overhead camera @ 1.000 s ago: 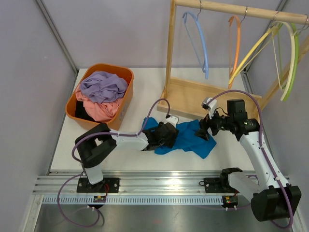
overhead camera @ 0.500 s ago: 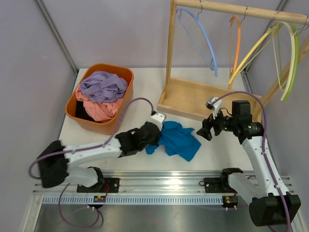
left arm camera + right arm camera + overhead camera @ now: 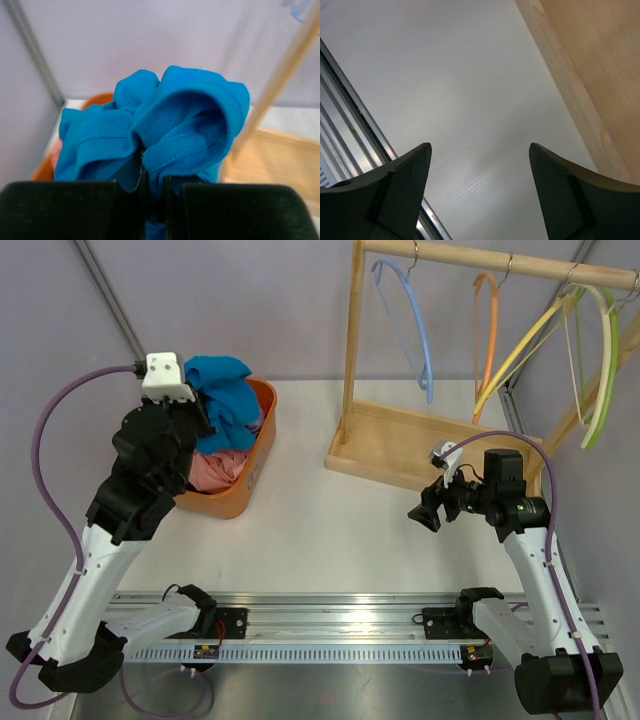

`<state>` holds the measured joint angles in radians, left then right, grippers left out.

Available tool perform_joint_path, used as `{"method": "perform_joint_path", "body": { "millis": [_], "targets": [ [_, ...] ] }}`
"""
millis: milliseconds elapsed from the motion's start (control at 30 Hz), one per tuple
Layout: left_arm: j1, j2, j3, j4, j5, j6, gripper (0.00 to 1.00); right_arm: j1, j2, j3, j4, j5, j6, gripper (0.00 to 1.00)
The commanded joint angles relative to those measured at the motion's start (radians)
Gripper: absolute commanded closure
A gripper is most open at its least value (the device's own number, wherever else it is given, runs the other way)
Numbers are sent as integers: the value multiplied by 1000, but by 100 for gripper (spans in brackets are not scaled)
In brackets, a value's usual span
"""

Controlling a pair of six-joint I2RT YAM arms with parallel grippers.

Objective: Remove the t-shirt from the hanger
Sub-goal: Place the tshirt into the basket

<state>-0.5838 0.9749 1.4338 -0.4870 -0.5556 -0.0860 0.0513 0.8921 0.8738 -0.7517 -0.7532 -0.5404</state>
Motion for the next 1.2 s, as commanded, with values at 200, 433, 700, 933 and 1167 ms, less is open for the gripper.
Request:
{"method": "perform_joint_path", "body": {
  "millis": [200, 433, 700, 933, 1167],
  "targets": [
    [205, 105, -8, 33, 26, 150, 100, -7, -12, -2, 28, -18, 10, 14],
    [347, 142, -330, 113, 284, -50, 100, -10, -10, -2, 28, -15, 10, 14],
    [555, 323, -578, 200, 587, -242, 97, -11, -5, 1, 26, -23, 8, 13],
    [584, 318, -541, 166, 651, -261, 48, -18, -15, 1, 22, -20, 13, 14],
    [608, 52, -461, 82, 657, -268, 1, -19, -19, 42, 8, -5, 36, 13]
  ]
}}
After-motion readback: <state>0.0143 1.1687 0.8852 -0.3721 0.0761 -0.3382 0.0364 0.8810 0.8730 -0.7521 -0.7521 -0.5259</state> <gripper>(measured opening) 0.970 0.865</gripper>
